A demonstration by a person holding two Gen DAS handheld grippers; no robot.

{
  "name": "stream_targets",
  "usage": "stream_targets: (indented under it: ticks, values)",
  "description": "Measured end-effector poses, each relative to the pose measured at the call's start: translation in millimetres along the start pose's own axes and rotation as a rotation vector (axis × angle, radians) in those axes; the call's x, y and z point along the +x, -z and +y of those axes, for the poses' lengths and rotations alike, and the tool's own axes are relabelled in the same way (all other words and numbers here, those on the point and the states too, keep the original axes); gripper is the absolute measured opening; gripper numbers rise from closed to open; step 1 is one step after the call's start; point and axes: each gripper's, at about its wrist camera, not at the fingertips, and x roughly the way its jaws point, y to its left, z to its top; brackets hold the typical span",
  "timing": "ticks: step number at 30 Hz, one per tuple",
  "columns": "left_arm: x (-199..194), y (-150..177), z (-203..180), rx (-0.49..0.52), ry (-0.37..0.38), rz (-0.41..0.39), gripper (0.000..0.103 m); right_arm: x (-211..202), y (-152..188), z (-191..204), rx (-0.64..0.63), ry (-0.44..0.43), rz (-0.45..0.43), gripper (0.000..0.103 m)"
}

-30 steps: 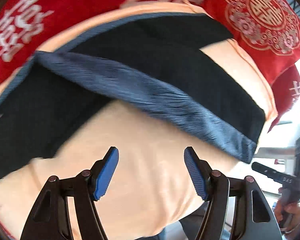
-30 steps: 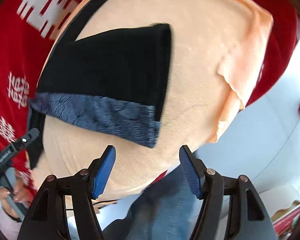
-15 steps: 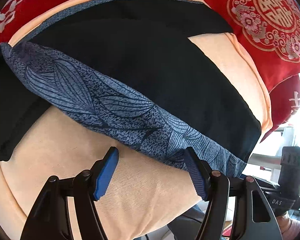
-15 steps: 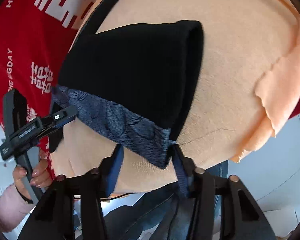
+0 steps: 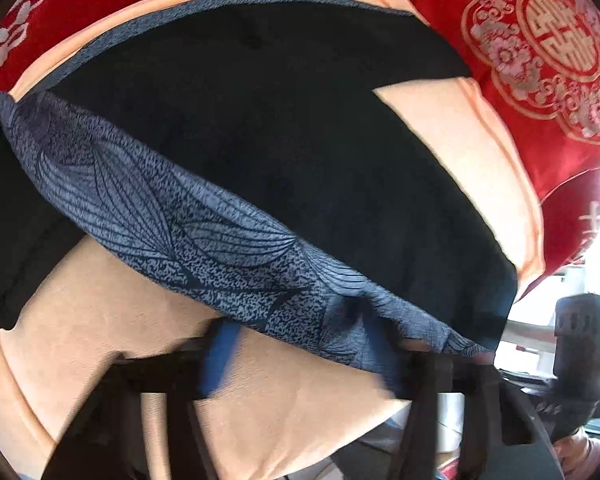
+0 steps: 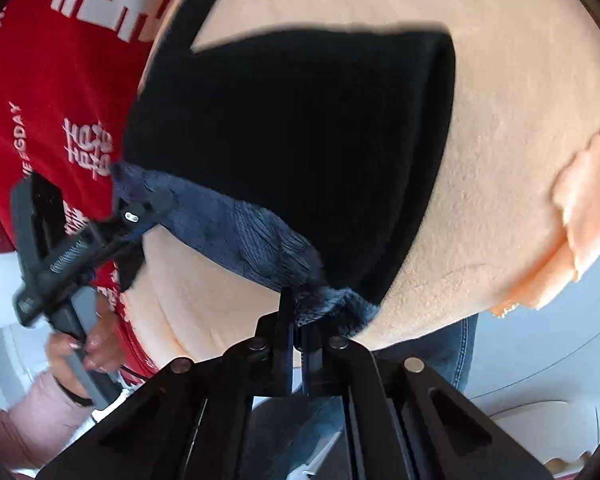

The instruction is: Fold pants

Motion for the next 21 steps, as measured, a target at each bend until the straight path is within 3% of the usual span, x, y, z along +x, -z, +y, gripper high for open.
stream_targets:
  ticks: [4, 11, 13, 14, 15, 16, 18, 21]
  values:
    - [-22, -12, -5, -0.011, 0.04, -0.042, 0.032, -46, -30, 54, -0.11, -0.08, -0.084, 0.002]
    - [-82, -64, -15, -0.006, 0.028, -0.217, 0.032, -122, -135, 148, -0.367, -0.047, -0.213, 0.002]
    - [-98, -81, -15, 0.007, -0.005, -0.271, 0.038, -124, -181, 174, -0.418, 0.014, -0.225, 0.002]
    - [-104, -87, -14, 0.009, -0.04, -0.29, 0.045, -119, -197, 182, -0.43, 0.034, -0.227, 0.003]
    - [-109, -91, -11, 0.007, -0.091, -0.316, 0.063, -118, -214, 187, -0.447, 0.073, -0.235, 0.004]
    - [-114, -97, -7, 0.001, -0.157, -0.355, 0.069, -110, -236, 195, -0.471, 0.153, -0.251, 0.004]
    - [-110, -104, 4, -0.02, -0.216, -0.358, 0.069, -97, -264, 205, -0.481, 0.227, -0.262, 0.005]
    - [-84, -108, 28, -0.111, -0.278, -0.292, 0.069, -87, -306, 195, -0.446, 0.283, -0.29, 0.006]
